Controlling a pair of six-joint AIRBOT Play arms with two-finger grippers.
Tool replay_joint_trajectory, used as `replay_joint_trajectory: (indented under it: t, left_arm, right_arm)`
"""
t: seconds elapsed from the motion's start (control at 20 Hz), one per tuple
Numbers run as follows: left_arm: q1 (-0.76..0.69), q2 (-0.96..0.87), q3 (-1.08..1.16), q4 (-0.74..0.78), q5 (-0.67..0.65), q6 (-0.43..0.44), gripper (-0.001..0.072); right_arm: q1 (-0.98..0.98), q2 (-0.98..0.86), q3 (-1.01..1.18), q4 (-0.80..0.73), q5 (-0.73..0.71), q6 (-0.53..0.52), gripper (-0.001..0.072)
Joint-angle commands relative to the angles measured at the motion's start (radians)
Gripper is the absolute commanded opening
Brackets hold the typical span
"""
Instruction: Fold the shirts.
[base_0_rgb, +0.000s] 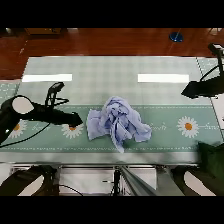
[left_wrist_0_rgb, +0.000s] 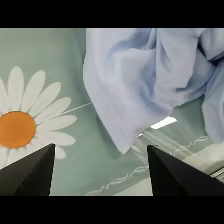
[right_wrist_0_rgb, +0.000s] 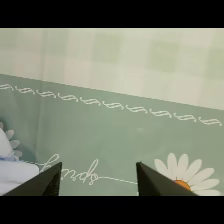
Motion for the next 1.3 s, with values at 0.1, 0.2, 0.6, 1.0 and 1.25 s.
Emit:
replay_joint_trajectory:
  t: [0.1, 0.2, 0.6, 1.0, 1.25]
  left_arm:
    - [0.029, -0.247, -0.025, -0.302, 0.031, 0.173, 0.0720]
    - [0.026, -0.323, -0.005, -0.352, 0.038, 0.183, 0.0720]
    - [-0.094, -0.545, 0.182, -0.351, 0.001, 0.166, 0.0196]
    - [-0.116, -0.559, 0.258, -0.351, -0.114, 0.167, 0.0023]
    - [-0.116, -0.535, 0.258, -0.351, -0.137, 0.168, 0.0023]
  right_arm:
    - [-0.040, 0.003, 0.000, 0.011, -0.011, -0.010, 0.0541]
    - [-0.040, 0.003, 0.000, 0.011, -0.012, -0.011, 0.0539]
    - [-0.040, 0.003, 0.000, 0.045, 0.010, -0.010, 0.0541]
    - [-0.040, 0.004, -0.281, 0.211, 0.074, -0.124, 0.0591]
    - [-0.039, 0.003, -0.608, 0.514, -0.116, -0.235, 0.0591]
